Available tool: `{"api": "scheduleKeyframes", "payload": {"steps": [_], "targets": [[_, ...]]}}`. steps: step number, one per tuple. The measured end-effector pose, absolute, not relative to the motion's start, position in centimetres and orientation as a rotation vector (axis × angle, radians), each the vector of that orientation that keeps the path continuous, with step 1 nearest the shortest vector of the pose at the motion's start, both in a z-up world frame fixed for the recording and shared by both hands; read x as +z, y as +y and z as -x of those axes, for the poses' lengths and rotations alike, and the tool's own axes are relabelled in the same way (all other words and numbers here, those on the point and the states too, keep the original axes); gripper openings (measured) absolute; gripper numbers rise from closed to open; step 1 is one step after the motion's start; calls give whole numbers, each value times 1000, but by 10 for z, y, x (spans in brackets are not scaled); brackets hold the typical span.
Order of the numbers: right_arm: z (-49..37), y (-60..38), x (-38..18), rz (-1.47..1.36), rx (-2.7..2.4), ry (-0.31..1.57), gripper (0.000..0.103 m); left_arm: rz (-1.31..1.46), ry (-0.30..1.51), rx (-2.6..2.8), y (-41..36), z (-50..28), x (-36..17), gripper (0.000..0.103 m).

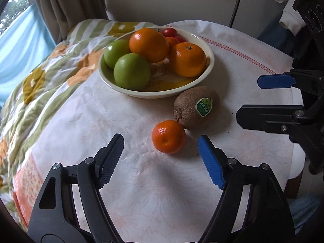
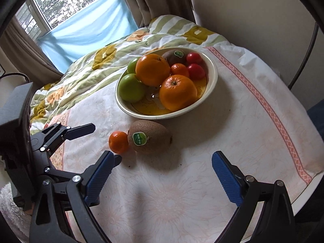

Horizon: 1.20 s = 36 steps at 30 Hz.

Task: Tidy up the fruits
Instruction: 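Grasp the tangerine with the left tool while the right tool grasps the kiwi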

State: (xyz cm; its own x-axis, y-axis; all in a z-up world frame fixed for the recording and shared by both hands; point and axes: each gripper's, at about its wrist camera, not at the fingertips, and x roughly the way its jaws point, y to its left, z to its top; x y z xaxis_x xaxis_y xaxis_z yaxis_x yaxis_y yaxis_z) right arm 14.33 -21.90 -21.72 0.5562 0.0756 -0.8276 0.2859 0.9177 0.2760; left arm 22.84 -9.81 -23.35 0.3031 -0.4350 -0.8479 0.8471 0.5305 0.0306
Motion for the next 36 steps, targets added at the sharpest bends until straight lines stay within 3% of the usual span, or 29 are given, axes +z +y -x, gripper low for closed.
{"api": "scheduleKeyframes", "payload": {"steps": [4,11,36], "targets": [[-146,-221,-222,-427,-142,983,96,-562,904,-933,-105,-230,-240,75],[-155,-222,-224,-446,-147,987,97,-561,925,-982,-109,-233,-248,41],[-190,-200,-248,-432,-120,1038,96,-481,976,-852,-54,-236,-243,41]]}}
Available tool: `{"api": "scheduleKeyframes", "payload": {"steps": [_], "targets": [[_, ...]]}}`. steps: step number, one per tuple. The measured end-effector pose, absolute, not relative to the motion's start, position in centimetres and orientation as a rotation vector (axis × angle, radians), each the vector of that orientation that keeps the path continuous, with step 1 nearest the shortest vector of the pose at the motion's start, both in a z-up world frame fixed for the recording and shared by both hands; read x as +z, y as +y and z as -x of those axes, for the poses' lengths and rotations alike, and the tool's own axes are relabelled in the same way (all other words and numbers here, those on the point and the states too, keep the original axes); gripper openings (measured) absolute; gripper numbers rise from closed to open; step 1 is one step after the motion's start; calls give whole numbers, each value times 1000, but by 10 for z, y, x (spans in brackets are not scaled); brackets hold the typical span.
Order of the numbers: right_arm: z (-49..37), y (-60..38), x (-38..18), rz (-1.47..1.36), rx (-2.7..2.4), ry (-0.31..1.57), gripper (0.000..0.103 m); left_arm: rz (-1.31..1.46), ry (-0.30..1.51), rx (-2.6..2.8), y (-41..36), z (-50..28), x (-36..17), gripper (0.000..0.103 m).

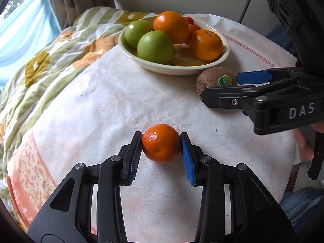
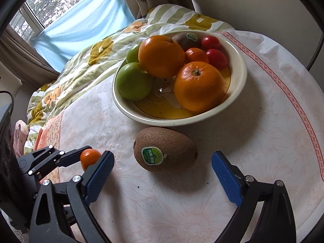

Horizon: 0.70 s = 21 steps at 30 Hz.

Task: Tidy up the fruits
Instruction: 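Grasp the tangerine with the left tool while the right tool grasps the kiwi, then carry the tangerine and kiwi over the bowl with both tools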

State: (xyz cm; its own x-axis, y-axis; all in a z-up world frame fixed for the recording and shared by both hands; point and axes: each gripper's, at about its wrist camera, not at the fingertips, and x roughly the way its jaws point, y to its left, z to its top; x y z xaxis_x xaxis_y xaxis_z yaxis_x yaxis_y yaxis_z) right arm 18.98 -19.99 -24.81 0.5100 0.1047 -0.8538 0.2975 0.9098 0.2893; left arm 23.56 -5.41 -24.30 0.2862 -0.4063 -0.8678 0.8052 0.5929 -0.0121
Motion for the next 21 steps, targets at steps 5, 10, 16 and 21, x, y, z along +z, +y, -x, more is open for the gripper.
{"api": "scheduleKeyframes", "payload": {"steps": [5,10,16,21], "targets": [[-197,-196,-254,-423,-107,1052,80,-455,978,-827,-47,-235,-242,41],[-198,-194,-256,-385,-131,1041,70,-441,977,-812,-42,-234,-242,41],[-196,-193,-255,-325,-128,1024,63,-423,973,-793,-40,-232,-238,41],[-189,-192,-249,-346,-106,1005,62,-408,966,-775,-36,-228,-230,41]]}}
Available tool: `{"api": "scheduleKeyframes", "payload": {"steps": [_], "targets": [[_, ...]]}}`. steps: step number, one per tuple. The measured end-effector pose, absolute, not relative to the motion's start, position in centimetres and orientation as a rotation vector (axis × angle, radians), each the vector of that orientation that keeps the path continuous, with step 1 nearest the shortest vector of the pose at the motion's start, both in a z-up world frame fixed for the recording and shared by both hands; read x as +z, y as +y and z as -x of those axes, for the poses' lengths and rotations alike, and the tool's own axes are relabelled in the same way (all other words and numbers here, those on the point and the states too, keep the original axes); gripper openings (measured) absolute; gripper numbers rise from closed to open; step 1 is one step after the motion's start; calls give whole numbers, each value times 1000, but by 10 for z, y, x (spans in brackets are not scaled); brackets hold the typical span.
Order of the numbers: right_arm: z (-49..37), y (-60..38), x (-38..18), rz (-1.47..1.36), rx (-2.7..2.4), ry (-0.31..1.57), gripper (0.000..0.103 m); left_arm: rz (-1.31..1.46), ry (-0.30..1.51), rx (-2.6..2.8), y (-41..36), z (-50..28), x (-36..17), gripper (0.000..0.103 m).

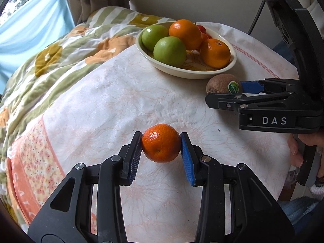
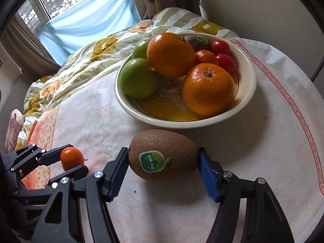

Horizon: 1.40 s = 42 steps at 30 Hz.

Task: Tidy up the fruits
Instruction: 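Carry the tangerine and kiwi over the bowl with both tools, then open the left tool to drop the tangerine while the right tool releases the kiwi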

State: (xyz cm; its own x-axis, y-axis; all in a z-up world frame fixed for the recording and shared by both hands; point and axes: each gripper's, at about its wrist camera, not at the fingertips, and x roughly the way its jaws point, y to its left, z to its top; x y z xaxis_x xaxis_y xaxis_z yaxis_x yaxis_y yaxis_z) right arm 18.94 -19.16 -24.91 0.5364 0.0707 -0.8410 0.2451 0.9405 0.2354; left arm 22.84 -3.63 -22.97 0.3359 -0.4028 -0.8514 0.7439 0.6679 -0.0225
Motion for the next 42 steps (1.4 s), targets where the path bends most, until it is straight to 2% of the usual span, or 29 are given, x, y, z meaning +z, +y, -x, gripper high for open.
{"api": "scheduleKeyframes", "payload": {"steps": [13,27,34,42], "targets": [[-165,-207,-195,-324,-25,983,62,-345,939,-716,-49,-211,-176,41],[-168,-272,-126,-228,54,899,62,-251,830,-643,-111,-211,-108,41],[-185,-307,-119,-198,95,891,62,-218,827,-599,-148,-226,-109,41],[-213,-335,-135,-174,153,927,62,-185,893,-532,-176,-244,-144,41]]}}
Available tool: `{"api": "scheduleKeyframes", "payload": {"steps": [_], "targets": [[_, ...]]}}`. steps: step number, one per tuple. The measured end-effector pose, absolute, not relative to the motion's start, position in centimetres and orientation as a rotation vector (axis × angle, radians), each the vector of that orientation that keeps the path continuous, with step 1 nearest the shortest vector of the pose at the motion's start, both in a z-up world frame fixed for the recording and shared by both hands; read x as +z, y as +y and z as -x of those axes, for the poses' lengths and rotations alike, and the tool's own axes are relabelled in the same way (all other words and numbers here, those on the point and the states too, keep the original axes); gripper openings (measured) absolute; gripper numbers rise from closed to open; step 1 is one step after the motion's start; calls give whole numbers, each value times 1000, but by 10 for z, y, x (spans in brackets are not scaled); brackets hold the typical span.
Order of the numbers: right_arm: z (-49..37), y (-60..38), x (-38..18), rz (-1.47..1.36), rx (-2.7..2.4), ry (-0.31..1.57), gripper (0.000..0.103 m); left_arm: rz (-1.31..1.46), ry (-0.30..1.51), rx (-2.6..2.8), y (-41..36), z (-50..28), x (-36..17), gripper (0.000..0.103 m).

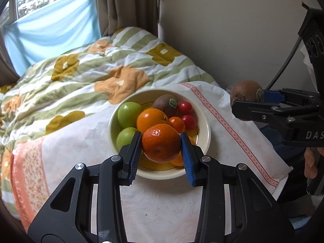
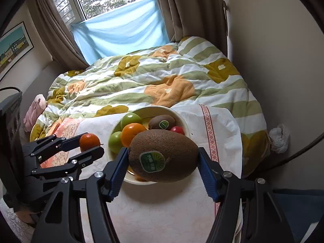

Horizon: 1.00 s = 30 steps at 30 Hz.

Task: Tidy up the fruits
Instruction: 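Open the left tool to drop the tangerine while the right tool releases the kiwi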

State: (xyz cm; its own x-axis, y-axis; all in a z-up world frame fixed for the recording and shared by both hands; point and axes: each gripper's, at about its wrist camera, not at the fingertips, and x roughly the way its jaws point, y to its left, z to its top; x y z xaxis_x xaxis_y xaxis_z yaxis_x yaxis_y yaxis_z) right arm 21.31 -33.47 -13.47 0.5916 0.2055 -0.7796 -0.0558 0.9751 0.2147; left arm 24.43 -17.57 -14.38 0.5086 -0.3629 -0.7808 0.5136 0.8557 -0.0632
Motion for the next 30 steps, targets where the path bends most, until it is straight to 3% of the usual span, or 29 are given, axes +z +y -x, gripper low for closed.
{"api": "scheduleKeyframes", "payload": {"steps": [13,14,16,17,18,30], "targets": [[-240,-347,-168,-161,233,999,62,-224,1004,-432,-189,-261,-197,42],[-241,-348,-170,-164,236,1001,62,-227,1015,-426,-189,-263,-200,46],[-243,-349,-173,-166,240,1005,62,-226,1017,-425,-188,-262,-201,74],[-244,-349,-173,-167,241,1006,62,-227,1003,-417,-187,-260,-200,99],[-245,-349,-174,-168,242,1007,62,-221,978,-413,-185,-258,-197,103],[-246,-347,-169,-135,280,985,62,-200,937,-378,-162,-254,-168,103]]}}
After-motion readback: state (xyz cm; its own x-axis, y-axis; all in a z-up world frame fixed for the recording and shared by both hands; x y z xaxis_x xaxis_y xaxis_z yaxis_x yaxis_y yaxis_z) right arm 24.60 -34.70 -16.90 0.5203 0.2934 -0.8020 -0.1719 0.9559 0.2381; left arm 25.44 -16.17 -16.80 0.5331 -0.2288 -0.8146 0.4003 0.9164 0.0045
